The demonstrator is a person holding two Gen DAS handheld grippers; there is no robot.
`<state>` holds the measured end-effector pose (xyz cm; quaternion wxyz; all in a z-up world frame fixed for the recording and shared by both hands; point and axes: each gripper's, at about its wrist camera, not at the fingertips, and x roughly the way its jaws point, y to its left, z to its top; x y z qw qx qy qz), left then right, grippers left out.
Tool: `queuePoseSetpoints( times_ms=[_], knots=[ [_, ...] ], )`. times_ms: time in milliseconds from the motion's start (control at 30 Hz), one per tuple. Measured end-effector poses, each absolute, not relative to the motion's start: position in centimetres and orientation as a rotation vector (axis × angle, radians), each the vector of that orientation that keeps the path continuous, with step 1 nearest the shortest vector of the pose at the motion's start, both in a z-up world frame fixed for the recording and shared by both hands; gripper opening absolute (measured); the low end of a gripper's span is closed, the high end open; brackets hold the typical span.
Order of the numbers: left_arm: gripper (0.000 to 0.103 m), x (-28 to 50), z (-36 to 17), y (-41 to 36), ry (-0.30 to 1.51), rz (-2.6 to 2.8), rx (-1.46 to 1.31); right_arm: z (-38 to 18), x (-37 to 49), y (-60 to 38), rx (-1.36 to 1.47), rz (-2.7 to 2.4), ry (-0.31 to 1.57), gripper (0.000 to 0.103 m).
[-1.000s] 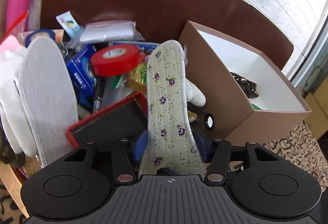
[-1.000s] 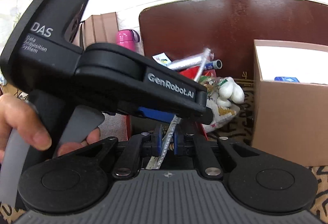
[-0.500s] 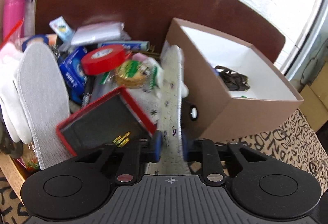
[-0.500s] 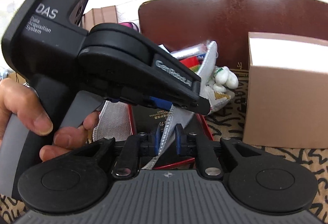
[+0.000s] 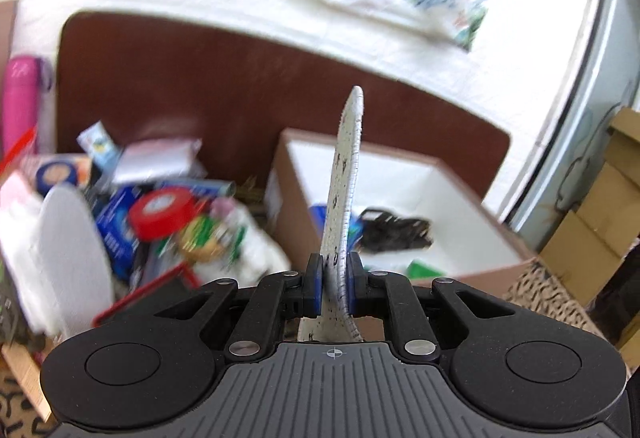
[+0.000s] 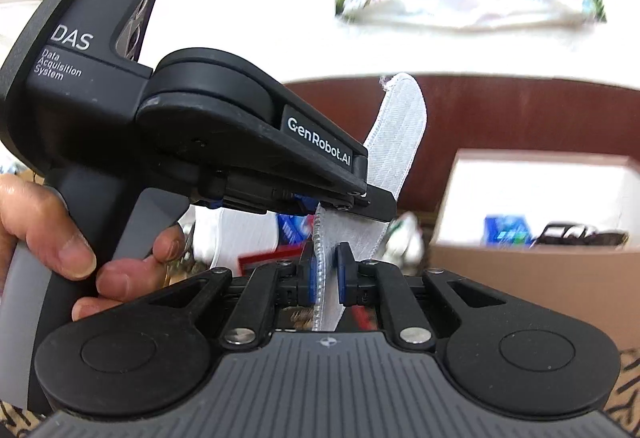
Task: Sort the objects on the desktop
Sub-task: 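Carry the insole with the left gripper over the tan box, then open the left gripper to drop the insole into the box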
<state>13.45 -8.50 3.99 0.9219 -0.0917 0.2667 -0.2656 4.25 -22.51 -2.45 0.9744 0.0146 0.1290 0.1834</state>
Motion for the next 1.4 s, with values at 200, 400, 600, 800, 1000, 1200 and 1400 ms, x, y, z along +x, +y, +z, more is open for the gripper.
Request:
queuePoseSetpoints(
  times_ms=[200,400,600,800,1000,1200,1400],
  knots=[
    [0.007,14.5,7.4,-13.0,0.484,-0.613,-0.160,0.1,5.3,-25.3,0.003,0.287,0.184,0.011],
    [0.008,17.1,8.6,-18.4,0.466,-0.701,-0.163,1.3,7.2,-29.7,0.016,0.199,0.155,0.011],
    [0.008,20.8,6.8,-23.0,0.520,-0.758,-0.194,0.2,9.9,-33.3,0.002,0.141,0.178,0.011],
    [0.009,24.4,4.0,-25.7,0.592,-0.757,-0.218,-1.7,11.9,-35.7,0.021,0.135,0.202,0.011],
    [0.010,26.7,2.3,-26.9,0.637,-0.719,-0.200,-2.0,13.0,-36.4,0.002,0.106,0.220,0.011],
    [0.057,28.4,1.9,-27.0,0.670,-0.687,-0.232,-2.8,14.9,-37.1,-0.029,0.046,0.282,0.011],
    [0.103,26.8,2.3,-25.4,0.581,-0.661,-0.228,-3.4,13.8,-38.0,-0.022,-0.023,0.300,0.087]
  ],
)
